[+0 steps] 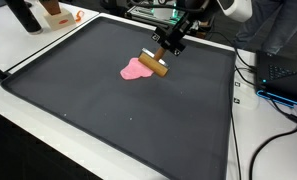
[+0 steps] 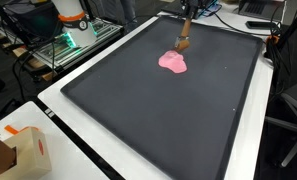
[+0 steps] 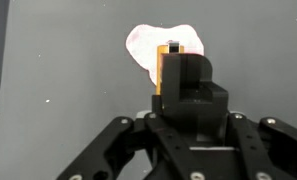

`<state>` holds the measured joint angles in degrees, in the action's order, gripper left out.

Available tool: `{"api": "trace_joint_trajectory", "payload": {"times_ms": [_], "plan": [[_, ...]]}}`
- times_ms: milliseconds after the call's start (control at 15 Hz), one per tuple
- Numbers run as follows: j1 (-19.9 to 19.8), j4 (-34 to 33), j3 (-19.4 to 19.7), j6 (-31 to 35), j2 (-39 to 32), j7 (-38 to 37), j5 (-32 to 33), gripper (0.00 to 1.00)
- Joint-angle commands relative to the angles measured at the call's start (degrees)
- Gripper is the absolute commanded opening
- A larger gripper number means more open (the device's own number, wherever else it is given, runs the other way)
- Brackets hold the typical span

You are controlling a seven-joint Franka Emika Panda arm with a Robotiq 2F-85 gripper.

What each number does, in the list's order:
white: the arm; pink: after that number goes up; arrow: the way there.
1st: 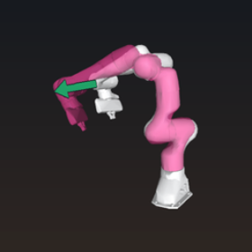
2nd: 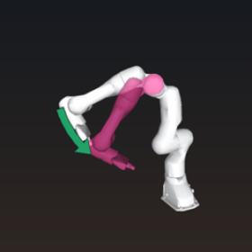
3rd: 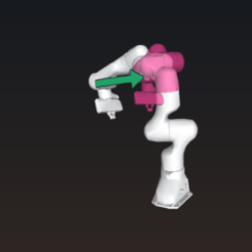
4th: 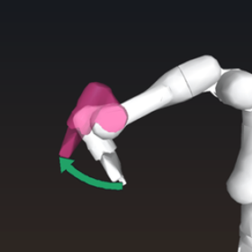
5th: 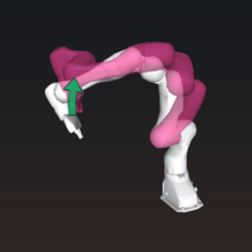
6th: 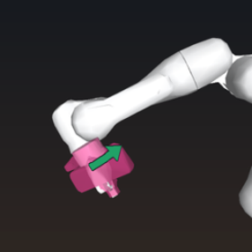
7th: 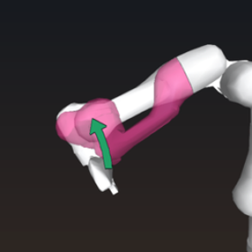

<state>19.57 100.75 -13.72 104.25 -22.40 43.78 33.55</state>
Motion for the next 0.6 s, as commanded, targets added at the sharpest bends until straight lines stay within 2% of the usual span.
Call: {"api": "trace_joint_trajectory", "payload": {"times_ms": [0,533], "plan": [[1.33,3.28,-0.82,0.98,1.46,-2.17,5.29,0.23],[2.26,5.61,-3.06,0.83,1.78,-3.69,9.15,0.23]]}}
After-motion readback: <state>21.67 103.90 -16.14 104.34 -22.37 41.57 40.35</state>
